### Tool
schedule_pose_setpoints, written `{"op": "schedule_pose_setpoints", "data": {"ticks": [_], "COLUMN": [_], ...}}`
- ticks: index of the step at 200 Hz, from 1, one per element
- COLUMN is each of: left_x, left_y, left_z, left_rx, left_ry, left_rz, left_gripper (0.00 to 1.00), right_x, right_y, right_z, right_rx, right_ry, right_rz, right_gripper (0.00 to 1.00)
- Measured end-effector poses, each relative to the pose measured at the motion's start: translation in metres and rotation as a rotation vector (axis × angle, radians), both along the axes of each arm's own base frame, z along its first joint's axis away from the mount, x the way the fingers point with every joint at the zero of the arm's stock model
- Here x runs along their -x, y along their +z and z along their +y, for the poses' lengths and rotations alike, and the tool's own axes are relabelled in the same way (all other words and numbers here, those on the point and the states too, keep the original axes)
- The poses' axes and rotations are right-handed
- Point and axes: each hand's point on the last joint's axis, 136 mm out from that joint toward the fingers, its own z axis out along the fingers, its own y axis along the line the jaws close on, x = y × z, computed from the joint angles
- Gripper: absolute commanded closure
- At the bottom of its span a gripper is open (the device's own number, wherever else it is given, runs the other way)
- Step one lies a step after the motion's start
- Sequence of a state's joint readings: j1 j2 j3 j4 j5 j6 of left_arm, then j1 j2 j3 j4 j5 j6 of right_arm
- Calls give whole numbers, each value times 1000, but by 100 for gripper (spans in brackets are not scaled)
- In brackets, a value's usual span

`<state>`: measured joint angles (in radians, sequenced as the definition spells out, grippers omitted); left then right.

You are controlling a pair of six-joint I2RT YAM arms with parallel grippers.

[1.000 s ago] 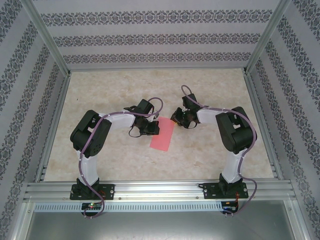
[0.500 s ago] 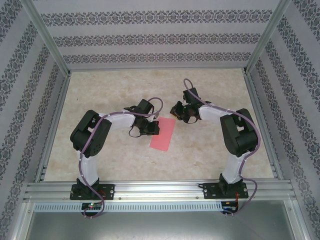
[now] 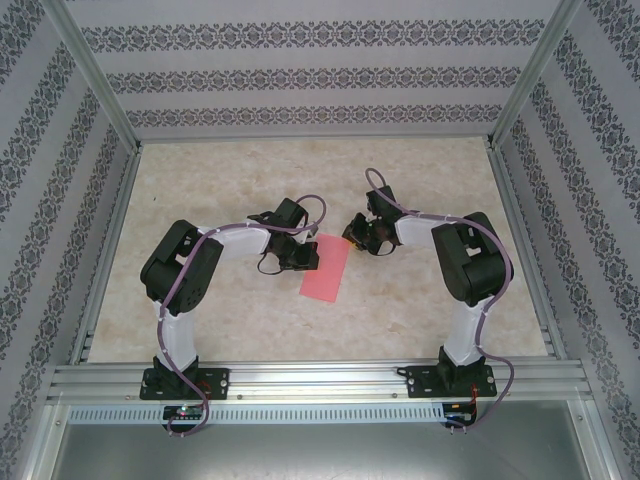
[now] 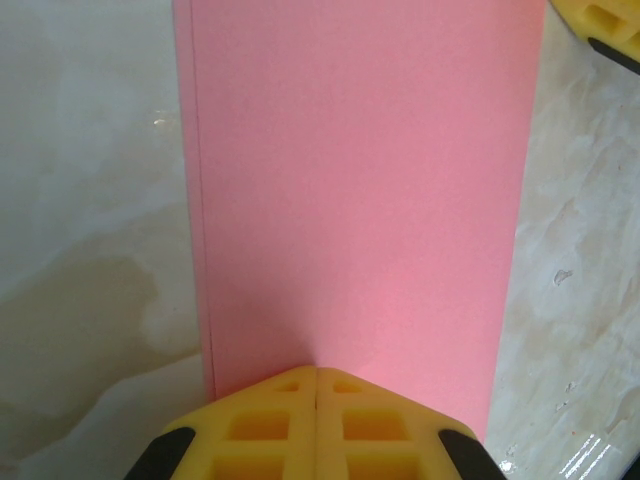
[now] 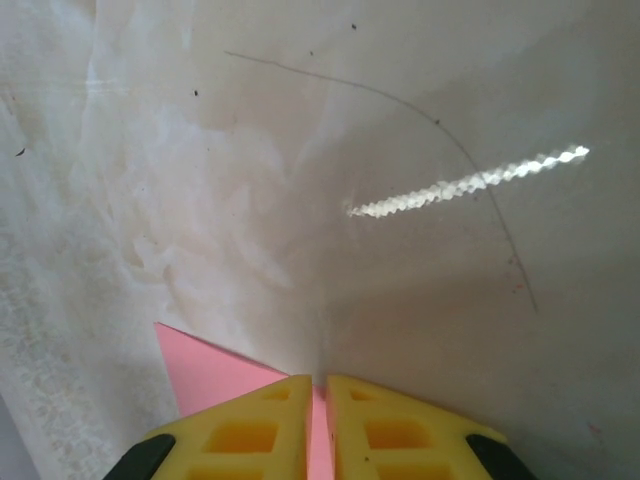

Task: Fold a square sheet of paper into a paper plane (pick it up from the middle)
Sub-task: Fold the square sheet of paper in half at the center of the table.

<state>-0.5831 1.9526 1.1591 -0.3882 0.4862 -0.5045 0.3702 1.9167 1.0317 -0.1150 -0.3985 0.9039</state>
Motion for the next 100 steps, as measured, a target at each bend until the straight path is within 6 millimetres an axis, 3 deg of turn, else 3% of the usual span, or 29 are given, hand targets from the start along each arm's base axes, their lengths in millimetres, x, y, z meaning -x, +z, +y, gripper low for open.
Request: {"op": "schedule_pose_setpoints", "data": {"ticks": [66,100], "left_x": [0,0], "left_y": [0,0], "left_z": [0,0], "left_rx": [0,0], "left_ry": [0,0], "left_rz": [0,0], "left_gripper": [100,100], "right_x": [-5,-7], "right_y": [26,14], "right_z": [6,7], "right_rx": [-50,-54], "right_ry": [11,5], "right_rz": [-70,-63], "right_gripper": [84,85]}}
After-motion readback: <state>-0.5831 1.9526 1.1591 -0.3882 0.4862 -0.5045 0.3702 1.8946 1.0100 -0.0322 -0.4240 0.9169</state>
